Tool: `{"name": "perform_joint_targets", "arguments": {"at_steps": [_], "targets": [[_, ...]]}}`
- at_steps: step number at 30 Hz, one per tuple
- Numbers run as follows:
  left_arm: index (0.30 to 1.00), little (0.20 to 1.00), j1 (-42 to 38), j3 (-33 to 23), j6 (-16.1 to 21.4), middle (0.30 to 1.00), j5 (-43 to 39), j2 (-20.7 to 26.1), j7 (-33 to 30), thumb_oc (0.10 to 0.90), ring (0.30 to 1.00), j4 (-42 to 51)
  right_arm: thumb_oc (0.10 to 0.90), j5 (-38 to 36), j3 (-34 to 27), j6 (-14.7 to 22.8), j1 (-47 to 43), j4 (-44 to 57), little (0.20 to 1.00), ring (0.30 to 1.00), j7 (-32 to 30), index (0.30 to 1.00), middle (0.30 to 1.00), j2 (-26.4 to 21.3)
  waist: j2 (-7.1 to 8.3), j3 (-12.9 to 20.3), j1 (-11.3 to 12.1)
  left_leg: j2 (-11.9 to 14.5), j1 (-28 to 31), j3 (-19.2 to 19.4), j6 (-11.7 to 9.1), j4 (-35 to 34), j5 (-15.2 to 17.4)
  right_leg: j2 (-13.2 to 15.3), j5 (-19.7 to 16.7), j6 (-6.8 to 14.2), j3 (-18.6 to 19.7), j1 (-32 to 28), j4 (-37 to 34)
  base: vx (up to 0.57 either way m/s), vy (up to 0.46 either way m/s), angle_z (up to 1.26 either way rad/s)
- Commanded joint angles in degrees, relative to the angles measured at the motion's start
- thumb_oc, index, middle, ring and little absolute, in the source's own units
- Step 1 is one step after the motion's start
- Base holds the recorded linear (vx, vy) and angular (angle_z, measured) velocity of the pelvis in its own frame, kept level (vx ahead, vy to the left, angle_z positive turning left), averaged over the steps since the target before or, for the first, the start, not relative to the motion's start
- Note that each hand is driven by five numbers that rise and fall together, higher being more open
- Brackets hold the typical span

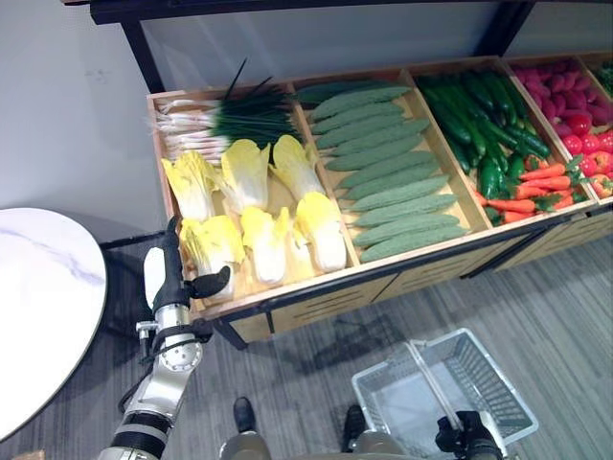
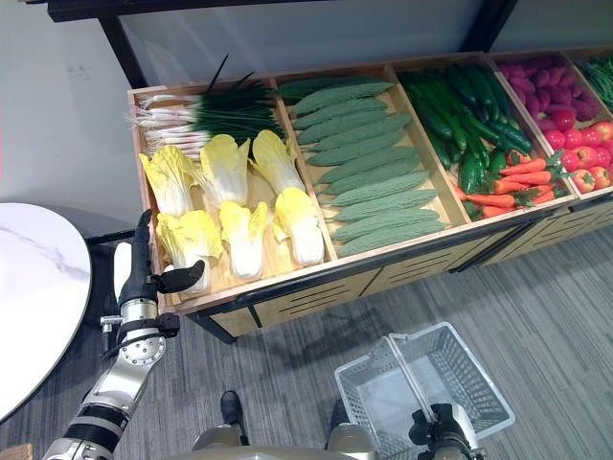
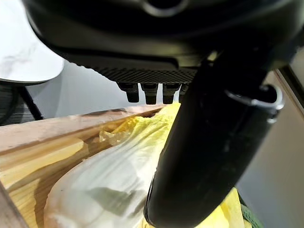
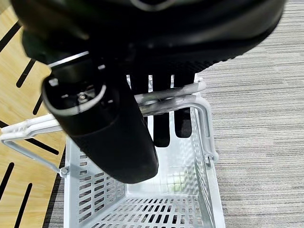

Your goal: Get the vegetables into the basket

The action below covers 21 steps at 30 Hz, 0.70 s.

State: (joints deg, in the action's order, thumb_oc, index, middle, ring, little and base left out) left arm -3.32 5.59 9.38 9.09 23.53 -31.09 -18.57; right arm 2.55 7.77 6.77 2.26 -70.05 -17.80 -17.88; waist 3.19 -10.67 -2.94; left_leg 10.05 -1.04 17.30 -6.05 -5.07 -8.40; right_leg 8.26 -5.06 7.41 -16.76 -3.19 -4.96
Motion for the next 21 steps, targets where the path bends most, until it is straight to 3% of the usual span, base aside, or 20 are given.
{"name": "perform_joint_targets", "arguments": {"at_steps": [1,18,21], "targets": [[1.0,1.0,-8.9,0.52,4.48,1.0,3.35,2.93,-1.43,0.9,1.0,2.41,0.4,0.88,0.77,2.0,-2.7,1.38,0.3,0.3,-2.12,0.3,0.3,-2.11,1.29,0.1,-0.01,3.0,3.87,-0.34,-3.61,0.07,5.22,4.02,-0.31,4.79,-0.03,1.55,0.18,0.01,-0.001,-0.04],[1.0,1.0,-7.6,0.43,0.25,1.0,-3.6,-2.72,-0.44,0.9,1.0,-6.38,0.4,0.9,0.86,0.6,-2.84,1.23,0.3,0.3,-2.89,0.3,0.3,-2.14,1.27,-0.51,-0.36,2.96,3.92,0.01,-3.34,0.07,5.17,3.79,-0.63,4.57,0.89,2.23,0.16,0.0,-0.001,-0.01],[1.0,1.0,-6.68,-0.58,-1.35,1.0,-8.63,-5.1,0.04,0.9,1.0,-10.04,0.4,1.02,0.76,0.0,-2.71,1.4,0.3,0.3,-2.84,0.3,0.3,-2.32,1.13,-0.43,-0.59,3.02,4.12,0.19,-3.28,0.07,5.1,3.59,-0.61,4.37,1.08,2.17,0.16,0.01,0.005,-0.01]]}}
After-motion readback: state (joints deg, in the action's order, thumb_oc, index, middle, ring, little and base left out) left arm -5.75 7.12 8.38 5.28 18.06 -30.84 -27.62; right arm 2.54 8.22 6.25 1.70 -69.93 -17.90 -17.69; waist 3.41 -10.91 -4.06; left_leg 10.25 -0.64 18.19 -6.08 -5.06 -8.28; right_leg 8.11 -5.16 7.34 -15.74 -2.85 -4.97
